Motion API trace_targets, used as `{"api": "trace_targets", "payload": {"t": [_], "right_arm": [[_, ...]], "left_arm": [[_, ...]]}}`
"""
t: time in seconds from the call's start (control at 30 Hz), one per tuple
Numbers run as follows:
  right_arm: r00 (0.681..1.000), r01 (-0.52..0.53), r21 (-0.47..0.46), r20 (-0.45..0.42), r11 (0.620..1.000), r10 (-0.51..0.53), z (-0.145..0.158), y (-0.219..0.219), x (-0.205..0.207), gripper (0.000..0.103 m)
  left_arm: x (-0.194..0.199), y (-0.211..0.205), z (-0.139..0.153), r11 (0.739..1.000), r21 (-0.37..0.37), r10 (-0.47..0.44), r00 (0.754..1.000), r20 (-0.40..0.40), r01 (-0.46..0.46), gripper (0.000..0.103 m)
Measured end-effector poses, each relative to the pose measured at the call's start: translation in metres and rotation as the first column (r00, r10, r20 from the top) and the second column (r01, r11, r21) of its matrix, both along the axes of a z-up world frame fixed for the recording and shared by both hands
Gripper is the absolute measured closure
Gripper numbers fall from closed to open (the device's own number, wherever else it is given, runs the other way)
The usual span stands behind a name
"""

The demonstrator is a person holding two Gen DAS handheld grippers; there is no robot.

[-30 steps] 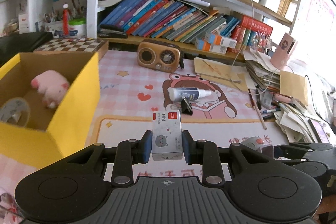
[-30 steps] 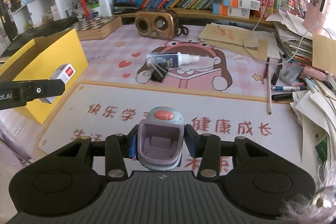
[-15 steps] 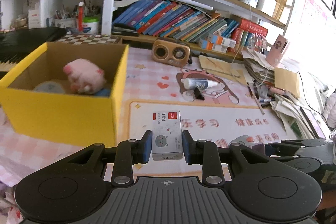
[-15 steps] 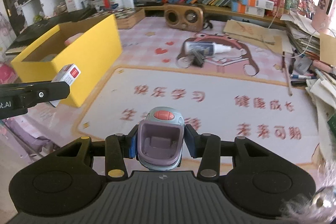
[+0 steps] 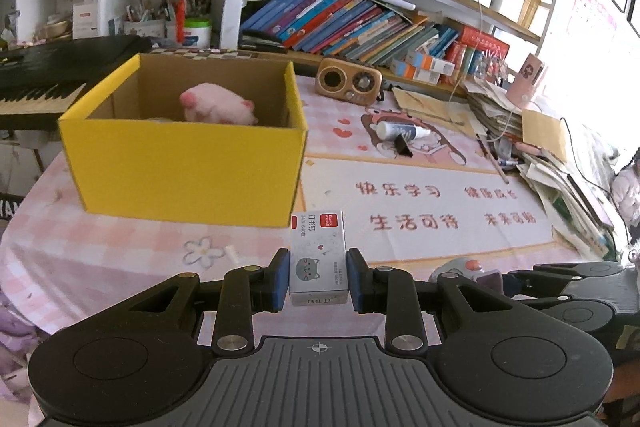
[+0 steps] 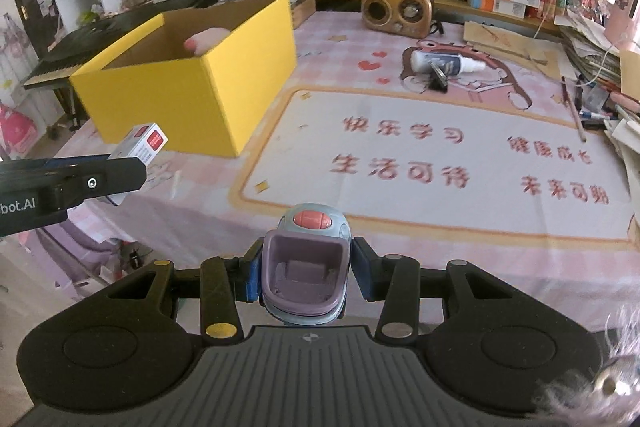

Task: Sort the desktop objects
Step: 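Carry the white box and toy car with both tools toward the yellow box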

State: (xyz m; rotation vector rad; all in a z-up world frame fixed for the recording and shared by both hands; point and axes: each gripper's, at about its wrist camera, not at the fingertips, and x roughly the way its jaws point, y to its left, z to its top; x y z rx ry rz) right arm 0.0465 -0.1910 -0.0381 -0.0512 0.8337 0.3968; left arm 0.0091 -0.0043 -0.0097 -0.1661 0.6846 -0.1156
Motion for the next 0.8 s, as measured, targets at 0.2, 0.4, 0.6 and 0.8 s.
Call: {"api": "trace_targets", "payload": {"t": [0.2, 0.4, 0.6, 0.8], "right_arm": [[1.000, -0.003, 0.004, -0.004, 1.000, 0.003, -0.003, 0.020, -0.023, 0.062], [1.000, -0.023, 0.003, 0.002, 1.000, 0.023, -0.001, 0.037, -0.040, 0.062], [0.998, -0.065, -0.005, 0.011, 0.998, 0.065, 0.002, 0.053, -0.052, 0.062], [0.994, -0.110, -0.011, 0.016, 0.994, 0.110, 0.004, 0.068, -0.058, 0.062]], "left_arm": [[-0.021, 0.017, -0.001, 1.000, 0.004, -0.002, 1.000, 0.002, 0.002, 0.075], [-0.041, 0.031, 0.001, 1.000, 0.001, 0.020, 1.000, 0.009, -0.020, 0.075], [-0.059, 0.046, 0.001, 0.998, -0.010, 0.064, 0.998, 0.017, -0.064, 0.075], [-0.069, 0.057, 0.003, 0.994, -0.013, 0.108, 0.994, 0.029, -0.108, 0.075]]}}
